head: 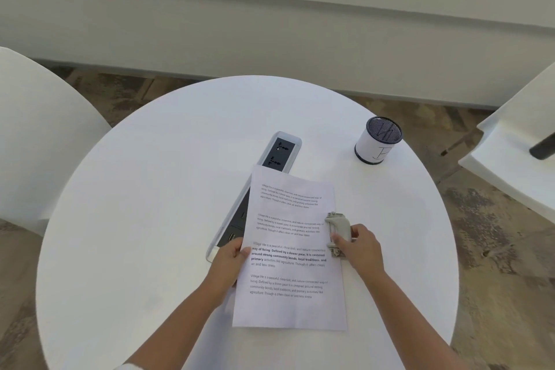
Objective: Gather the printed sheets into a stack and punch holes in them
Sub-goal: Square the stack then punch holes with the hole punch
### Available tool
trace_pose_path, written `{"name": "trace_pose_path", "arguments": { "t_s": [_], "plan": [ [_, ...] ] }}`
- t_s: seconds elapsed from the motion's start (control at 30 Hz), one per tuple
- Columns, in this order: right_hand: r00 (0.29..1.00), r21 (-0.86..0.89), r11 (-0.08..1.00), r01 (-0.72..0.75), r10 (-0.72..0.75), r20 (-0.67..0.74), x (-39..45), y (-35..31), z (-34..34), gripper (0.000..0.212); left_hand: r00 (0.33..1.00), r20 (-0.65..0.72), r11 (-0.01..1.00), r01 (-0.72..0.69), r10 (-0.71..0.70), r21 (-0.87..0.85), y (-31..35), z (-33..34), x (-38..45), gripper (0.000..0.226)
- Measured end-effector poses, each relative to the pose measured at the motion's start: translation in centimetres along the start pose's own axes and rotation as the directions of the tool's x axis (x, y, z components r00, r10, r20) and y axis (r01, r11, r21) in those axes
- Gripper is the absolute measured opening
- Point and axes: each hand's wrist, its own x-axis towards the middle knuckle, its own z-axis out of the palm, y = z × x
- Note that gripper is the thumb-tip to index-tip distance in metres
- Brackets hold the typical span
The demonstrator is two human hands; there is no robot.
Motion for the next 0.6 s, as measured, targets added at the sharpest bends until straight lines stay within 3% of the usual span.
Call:
{"name": "trace_pose_path", "arguments": {
  "t_s": [0.2, 0.4, 0.6],
  "plan": [
    [1.000, -0.016, 1.000, 0.012, -0.012, 0.019, 0.2, 0.2, 0.0, 0.028, 0.999, 0.009, 0.998, 0.038, -0.038, -0.058, -0.3, 0.2, 0.8, 0.018],
    [0.999, -0.040, 0.999, 0.007, -0.004, 0.052, 0.1, 0.6, 0.0, 0.027, 0.997, -0.082, 0.989, -0.013, 0.001, -0.150, -0.5, 0.9, 1.7, 0.016],
    [0.999, -0.045, 0.998, 0.033, -0.031, 0.043, -0.6, 1.1, 0.0, 0.025, 0.999, -0.034, 0.982, 0.035, -0.042, -0.186, -0.5, 0.8, 2.3, 0.015]
  ]
}}
